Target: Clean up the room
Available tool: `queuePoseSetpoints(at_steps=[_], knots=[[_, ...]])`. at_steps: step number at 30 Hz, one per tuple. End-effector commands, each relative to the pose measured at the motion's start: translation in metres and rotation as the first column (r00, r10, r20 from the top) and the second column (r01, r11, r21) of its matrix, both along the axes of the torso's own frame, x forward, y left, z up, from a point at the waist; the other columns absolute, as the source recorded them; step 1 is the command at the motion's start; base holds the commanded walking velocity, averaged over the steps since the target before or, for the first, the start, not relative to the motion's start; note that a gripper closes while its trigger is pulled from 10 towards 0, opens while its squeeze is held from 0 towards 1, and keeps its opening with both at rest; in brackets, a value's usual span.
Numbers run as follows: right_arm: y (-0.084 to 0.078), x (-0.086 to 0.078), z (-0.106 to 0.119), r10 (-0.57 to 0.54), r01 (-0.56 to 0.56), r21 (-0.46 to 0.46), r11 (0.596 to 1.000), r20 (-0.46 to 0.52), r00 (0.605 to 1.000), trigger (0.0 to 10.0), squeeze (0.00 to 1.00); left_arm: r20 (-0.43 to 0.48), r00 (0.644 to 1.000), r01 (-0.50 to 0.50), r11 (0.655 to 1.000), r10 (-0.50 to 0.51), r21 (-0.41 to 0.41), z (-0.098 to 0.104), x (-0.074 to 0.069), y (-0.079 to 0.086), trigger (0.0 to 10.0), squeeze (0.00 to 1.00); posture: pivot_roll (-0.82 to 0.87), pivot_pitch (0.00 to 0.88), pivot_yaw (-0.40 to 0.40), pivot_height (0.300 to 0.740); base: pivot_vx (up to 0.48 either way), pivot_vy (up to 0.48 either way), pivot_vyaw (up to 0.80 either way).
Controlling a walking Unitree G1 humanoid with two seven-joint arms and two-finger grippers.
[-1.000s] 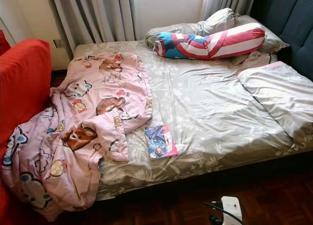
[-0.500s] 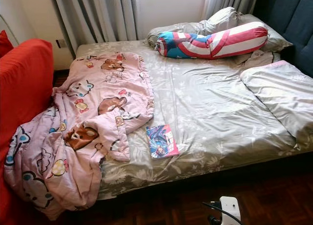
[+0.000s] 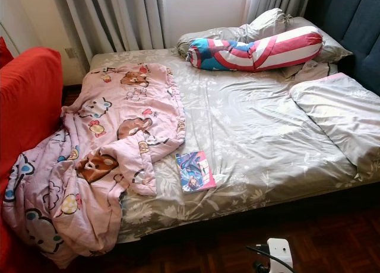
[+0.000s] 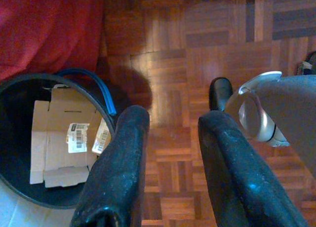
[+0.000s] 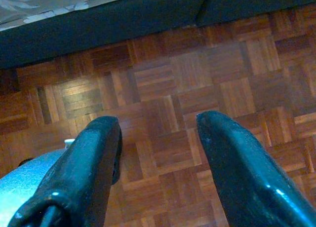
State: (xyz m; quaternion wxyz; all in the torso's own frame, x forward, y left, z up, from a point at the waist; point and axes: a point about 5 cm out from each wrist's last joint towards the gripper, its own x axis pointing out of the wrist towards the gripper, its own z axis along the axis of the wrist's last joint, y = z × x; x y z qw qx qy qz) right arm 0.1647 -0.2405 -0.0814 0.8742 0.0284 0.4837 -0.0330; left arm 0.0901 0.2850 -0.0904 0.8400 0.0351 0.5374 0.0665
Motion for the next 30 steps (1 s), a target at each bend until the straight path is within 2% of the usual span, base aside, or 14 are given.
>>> queuePoseSetpoints(at_steps=[1, 4, 11, 30], knots=[[-0.0026, 0.0003, 0.0009, 0.003, -0.003, -0.008, 1.000, 0.005, 1.000, 10.0, 0.00, -0.011, 1.000, -0.006, 1.000, 0.006, -0.001, -0.0010, -0.0040, 0.0000, 10.0, 0.00, -0.06, 0.000, -0.010, 0.740, 0.000, 0.000, 0.00], [-0.0027, 0.0005, 0.0010, 0.004, -0.004, -0.012, 1.000, 0.003, 1.000, 10.0, 0.00, -0.011, 1.000, -0.007, 1.000, 0.007, 0.000, -0.0009, -0.0038, 0.0002, 10.0, 0.00, -0.07, 0.000, -0.009, 0.740, 0.080, 0.000, 0.42], [-0.0030, -0.0001, 0.0007, -0.025, 0.025, -0.004, 1.000, 0.005, 1.000, 10.0, 0.00, -0.010, 1.000, -0.009, 1.000, 0.009, -0.003, -0.0009, -0.0037, 0.0001, 10.0, 0.00, -0.07, 0.000, -0.009, 0.740, 0.265, 0.000, 0.00], [-0.0026, 0.0001, 0.0007, -0.015, 0.015, -0.001, 1.000, 0.005, 1.000, 10.0, 0.00, -0.011, 1.000, -0.006, 1.000, 0.006, -0.004, -0.0009, -0.0038, 0.0000, 10.0, 0.00, -0.07, 0.000, -0.009, 0.740, 0.274, 0.000, 0.00]])
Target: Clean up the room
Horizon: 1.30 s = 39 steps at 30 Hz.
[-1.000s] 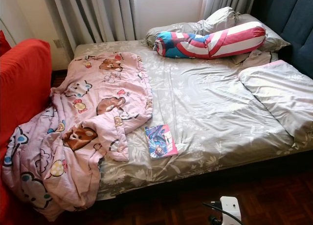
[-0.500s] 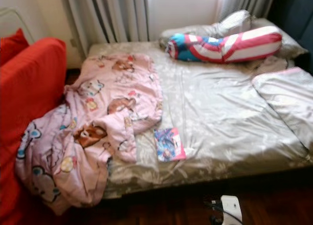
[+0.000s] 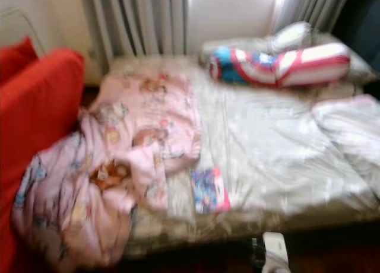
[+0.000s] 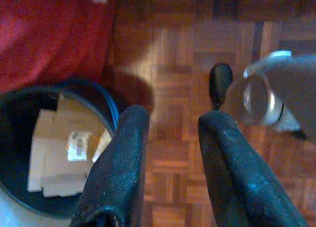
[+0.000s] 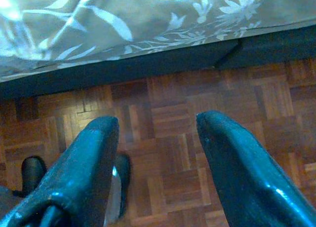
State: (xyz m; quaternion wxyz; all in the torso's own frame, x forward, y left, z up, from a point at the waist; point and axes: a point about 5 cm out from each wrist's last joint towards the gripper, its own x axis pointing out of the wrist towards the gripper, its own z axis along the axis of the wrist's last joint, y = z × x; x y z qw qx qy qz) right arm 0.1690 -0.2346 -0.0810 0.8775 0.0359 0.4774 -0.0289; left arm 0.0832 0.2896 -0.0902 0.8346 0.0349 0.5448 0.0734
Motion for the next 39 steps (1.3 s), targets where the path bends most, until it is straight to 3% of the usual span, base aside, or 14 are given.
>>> queuePoseSetpoints(at_steps=[1, 14, 22, 30, 35, 39], knots=[[-0.009, -0.004, 0.000, -0.006, 0.005, -0.022, 1.000, -0.012, 1.000, 10.0, 0.00, 0.007, 1.000, 0.007, 1.000, -0.007, -0.011, -0.001, 0.003, -0.005, 10.0, 0.00, -0.07, 0.000, -0.009, 0.740, 0.274, 0.000, 0.00], [-0.008, -0.004, 0.000, -0.006, 0.006, -0.016, 1.000, -0.009, 1.000, 10.0, 0.00, 0.005, 1.000, 0.011, 1.000, -0.011, -0.010, -0.001, 0.003, -0.005, 10.0, 0.00, -0.07, 0.000, -0.009, 0.740, 0.274, 0.000, 0.16], [-0.008, -0.003, 0.001, -0.039, 0.039, -0.004, 0.999, 0.023, 0.999, 10.0, 0.00, 0.037, 0.999, -0.015, 1.000, 0.016, -0.012, 0.000, 0.004, -0.004, 10.0, 0.00, -0.07, 0.000, -0.003, 0.740, 0.000, 0.000, 0.00], [-0.009, 0.001, 0.006, -0.114, 0.113, 0.009, 0.993, 0.144, 0.983, 10.0, 0.00, 0.179, 0.977, -0.107, 0.994, 0.111, -0.035, 0.005, 0.011, -0.002, 10.0, 0.00, -0.07, 0.000, 0.004, 0.740, 0.000, 0.000, 0.00], [-0.009, 0.006, 0.013, -0.190, 0.182, 0.055, 0.982, 0.292, 0.937, 10.0, 0.00, 0.310, 0.927, -0.197, 0.977, 0.212, -0.081, 0.011, 0.015, 0.002, 10.0, 0.00, -0.09, 0.000, 0.012, 0.740, 0.000, 0.000, 0.00], [-0.010, 0.006, 0.015, -0.206, 0.191, 0.077, 0.979, 0.339, 0.918, 10.0, 0.00, 0.369, 0.901, -0.207, 0.974, 0.227, -0.095, 0.014, 0.016, 0.002, 10.0, 0.00, -0.09, 0.000, 0.011, 0.740, 0.000, 0.000, 0.00]])
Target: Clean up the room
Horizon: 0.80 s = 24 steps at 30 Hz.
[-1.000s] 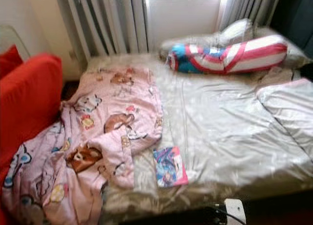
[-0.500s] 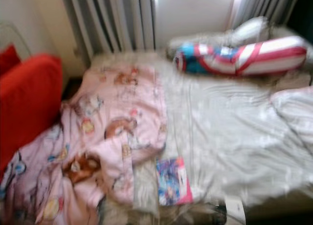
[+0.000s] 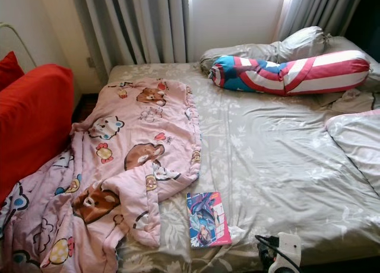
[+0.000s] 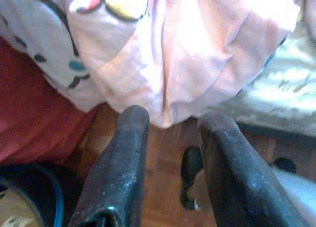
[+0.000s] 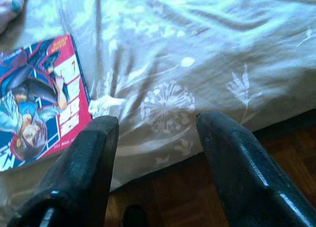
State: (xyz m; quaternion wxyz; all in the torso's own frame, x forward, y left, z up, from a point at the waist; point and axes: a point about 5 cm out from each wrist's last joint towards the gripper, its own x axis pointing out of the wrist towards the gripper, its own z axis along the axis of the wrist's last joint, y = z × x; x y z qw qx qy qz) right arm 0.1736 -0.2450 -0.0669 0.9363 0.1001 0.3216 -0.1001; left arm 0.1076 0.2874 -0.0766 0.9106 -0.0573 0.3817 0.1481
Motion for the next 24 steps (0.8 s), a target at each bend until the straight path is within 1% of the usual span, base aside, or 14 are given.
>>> queuePoseSetpoints(at_steps=[1, 2, 3, 5, 6, 9, 11, 13, 15, 16, 17, 18, 19, 24], knots=[[0.001, 0.001, 0.002, -0.010, 0.009, 0.017, 1.000, 0.035, 0.999, 10.0, 0.00, 0.279, 0.950, 0.129, 0.989, -0.143, 0.066, 0.045, 0.123, -0.039, 10.0, 0.00, -0.09, 0.000, 0.010, 0.740, 0.000, 0.000, 0.00], [0.000, 0.001, 0.002, -0.010, 0.010, 0.020, 1.000, 0.041, 0.999, 10.0, 0.00, 0.385, 0.901, 0.166, 0.979, -0.199, 0.118, 0.076, 0.168, -0.058, 10.0, 0.00, -0.09, 0.000, 0.006, 0.740, 0.000, 0.000, 0.00], [0.000, 0.001, 0.002, -0.010, 0.009, 0.022, 1.000, 0.045, 0.999, 10.0, 0.00, 0.432, 0.871, 0.173, 0.969, -0.234, 0.177, 0.097, 0.193, -0.067, 10.0, 0.00, -0.09, 0.000, 0.004, 0.740, 0.000, 0.000, 0.00], [-0.001, 0.000, 0.003, -0.003, 0.002, 0.017, 1.000, 0.052, 0.999, 10.0, 0.00, 0.502, 0.820, 0.162, 0.953, -0.275, 0.258, 0.122, 0.212, -0.070, 10.0, 0.00, -0.08, 0.000, -0.010, 0.740, 0.000, 0.000, 0.00], [-0.001, 0.000, 0.003, -0.003, 0.002, 0.017, 1.000, 0.052, 0.999, 10.0, 0.00, 0.502, 0.820, 0.162, 0.953, -0.275, 0.258, 0.122, 0.212, -0.070, 10.0, 0.00, -0.08, 0.000, -0.010, 0.740, 0.000, 0.000, 0.00], [-0.003, -0.002, 0.003, 0.008, -0.009, 0.005, 1.000, 0.062, 0.998, 10.0, 0.00, 0.580, 0.750, 0.172, 0.941, -0.318, 0.293, 0.137, 0.219, -0.079, 10.0, 0.00, -0.07, 0.000, -0.025, 0.740, 0.000, 0.000, 0.00], [-0.003, -0.002, 0.004, 0.012, -0.012, 0.002, 1.000, 0.065, 0.998, 10.0, 0.00, 0.596, 0.735, 0.175, 0.940, -0.324, 0.294, 0.139, 0.220, -0.081, 10.0, 0.00, -0.07, 0.000, -0.025, 0.740, 0.000, 0.000, 0.00], [-0.004, -0.005, 0.004, 0.015, -0.015, 0.005, 1.000, 0.091, 0.996, 10.0, 0.00, 0.665, 0.690, 0.154, 0.956, -0.286, 0.251, 0.144, 0.217, -0.080, 10.0, 0.00, -0.08, 0.000, -0.037, 0.740, 0.000, 0.000, 0.00], [-0.004, -0.006, 0.005, 0.019, -0.019, -0.003, 1.000, 0.101, 0.995, 10.0, 0.00, 0.675, 0.685, 0.142, 0.959, -0.275, 0.246, 0.143, 0.216, -0.079, 10.0, 0.00, -0.08, 0.000, -0.039, 0.740, 0.000, 0.000, 0.00], [0.009, 0.043, 0.030, 0.065, -0.056, -0.044, 0.997, 0.237, 0.969, 10.0, 0.00, 0.677, 0.682, 0.142, 0.958, -0.276, 0.248, 0.142, 0.214, -0.079, 10.0, 0.00, -0.08, 0.000, -0.039, 0.740, 0.000, 0.000, 0.00], [0.009, 0.043, 0.030, 0.065, -0.056, -0.044, 0.997, 0.237, 0.969, 10.0, 0.00, 0.677, 0.682, 0.142, 0.958, -0.276, 0.248, 0.142, 0.214, -0.079, 10.0, 0.00, -0.08, 0.000, -0.039, 0.740, 0.000, 0.000, 0.00], [0.030, 0.103, 0.073, 0.128, -0.092, -0.106, 0.990, 0.416, 0.900, 10.0, 0.00, 0.672, 0.681, 0.145, 0.953, -0.290, 0.264, 0.141, 0.211, -0.078, 10.0, 0.00, -0.08, 0.000, -0.039, 0.740, 0.000, 0.000, 0.00], [0.035, 0.116, 0.086, 0.146, -0.099, -0.125, 0.987, 0.457, 0.877, 10.0, 0.00, 0.668, 0.682, 0.147, 0.950, -0.298, 0.275, 0.140, 0.210, -0.078, 10.0, 0.00, -0.08, 0.000, -0.039, 0.740, 0.000, 0.000, 0.00], [0.038, 0.117, 0.095, 0.201, -0.125, -0.178, 0.976, 0.520, 0.830, 10.0, 0.00, 0.659, 0.692, 0.135, 0.950, -0.293, 0.281, 0.131, 0.197, -0.070, 10.0, 0.00, -0.08, 0.000, -0.031, 0.740, 0.000, 0.000, 0.00]])
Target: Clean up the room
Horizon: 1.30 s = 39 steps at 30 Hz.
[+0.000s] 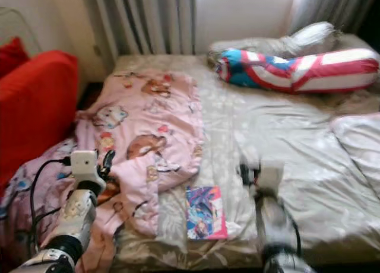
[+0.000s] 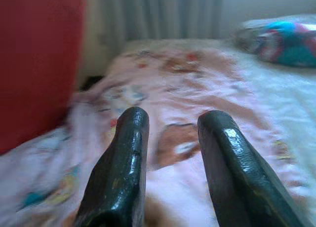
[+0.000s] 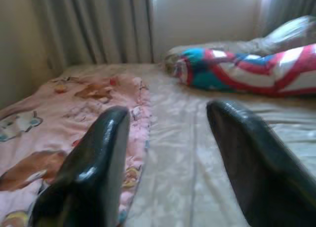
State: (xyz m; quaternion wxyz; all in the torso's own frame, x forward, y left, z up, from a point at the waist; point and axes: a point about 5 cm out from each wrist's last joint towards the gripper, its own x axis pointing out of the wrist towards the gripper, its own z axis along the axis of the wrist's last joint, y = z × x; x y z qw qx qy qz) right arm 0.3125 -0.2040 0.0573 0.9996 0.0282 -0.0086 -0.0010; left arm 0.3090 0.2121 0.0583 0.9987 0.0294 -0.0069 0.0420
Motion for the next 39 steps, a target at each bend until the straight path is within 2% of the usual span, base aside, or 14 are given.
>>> queuePoseSetpoints(at_steps=[1, 8, 12, 14, 21, 25, 30, 32, 36, 39], knots=[[0.000, -0.024, -0.025, 0.001, -0.001, -0.002, 1.000, -0.069, 0.998, 10.0, 0.00, -0.017, 1.000, -0.014, 1.000, 0.014, 0.009, -0.009, -0.011, 0.007, 10.0, 0.00, -0.09, 0.000, -0.031, 0.740, 0.000, 0.000, 0.00], [0.003, -0.037, -0.024, 0.025, -0.025, -0.034, 0.999, -0.004, 1.000, 10.0, 0.00, 0.008, 1.000, -0.006, 1.000, 0.006, 0.023, -0.014, -0.029, 0.010, 10.0, 0.00, -0.07, 0.000, -0.051, 0.740, 0.000, 0.000, 0.00], [0.005, -0.051, -0.032, 0.036, -0.037, -0.038, 0.999, -0.021, 0.999, 10.0, 0.00, 0.018, 1.000, -0.019, 1.000, 0.018, 0.024, -0.016, -0.042, 0.014, 10.0, 0.00, -0.07, 0.000, -0.055, 0.740, 0.000, 0.000, 0.00], [0.002, -0.055, -0.040, 0.008, -0.011, -0.041, 0.999, -0.065, 0.998, 10.0, 0.00, -0.028, 0.999, -0.034, 0.999, 0.034, 0.022, -0.025, -0.046, 0.018, 10.0, 0.00, -0.06, 0.000, -0.055, 0.740, 0.000, 0.000, 0.00], [0.008, -0.053, -0.039, -0.002, 0.000, -0.044, 0.999, -0.062, 0.998, 10.0, 0.00, -0.029, 0.999, -0.046, 0.999, 0.046, -0.016, -0.020, -0.045, 0.026, 10.0, 0.00, -0.04, 0.000, -0.041, 0.740, 0.000, 0.000, 0.00], [0.012, -0.052, -0.035, -0.005, 0.003, -0.030, 1.000, -0.044, 0.999, 10.0, 0.00, -0.042, 0.999, -0.017, 1.000, 0.016, -0.013, -0.018, -0.046, 0.029, 10.0, 0.00, -0.04, 0.000, -0.027, 0.740, 0.000, 0.000, 0.00], [0.020, -0.057, -0.038, 0.010, -0.010, -0.016, 1.000, -0.052, 0.999, 10.0, 0.00, -0.041, 0.999, -0.029, 0.997, 0.026, -0.075, -0.014, -0.052, 0.037, 10.0, 0.00, -0.01, 0.000, -0.045, 0.740, 0.000, 0.000, 0.00], [0.023, -0.054, -0.035, 0.030, -0.030, -0.015, 0.999, -0.047, 0.998, 10.0, 0.00, -0.038, 0.998, -0.044, 0.999, 0.043, -0.031, -0.011, -0.055, 0.044, 10.0, 0.00, 0.00, 0.000, -0.049, 0.740, 0.000, 0.000, 0.00], [0.019, -0.052, -0.035, 0.008, -0.009, -0.020, 1.000, -0.048, 0.999, 10.0, 0.00, -0.040, 0.996, -0.081, 0.997, 0.080, -0.017, -0.014, -0.061, 0.050, 10.0, 0.00, -0.01, 0.000, -0.032, 0.740, 0.000, 0.000, 0.00], [0.008, -0.056, -0.033, -0.045, 0.044, -0.012, 0.999, -0.044, 0.998, 10.0, 0.00, -0.048, 0.996, -0.080, 0.997, 0.081, 0.018, -0.016, -0.064, 0.044, 10.0, 0.00, -0.04, 0.000, -0.024, 0.740, 0.000, 0.000, 0.00]])
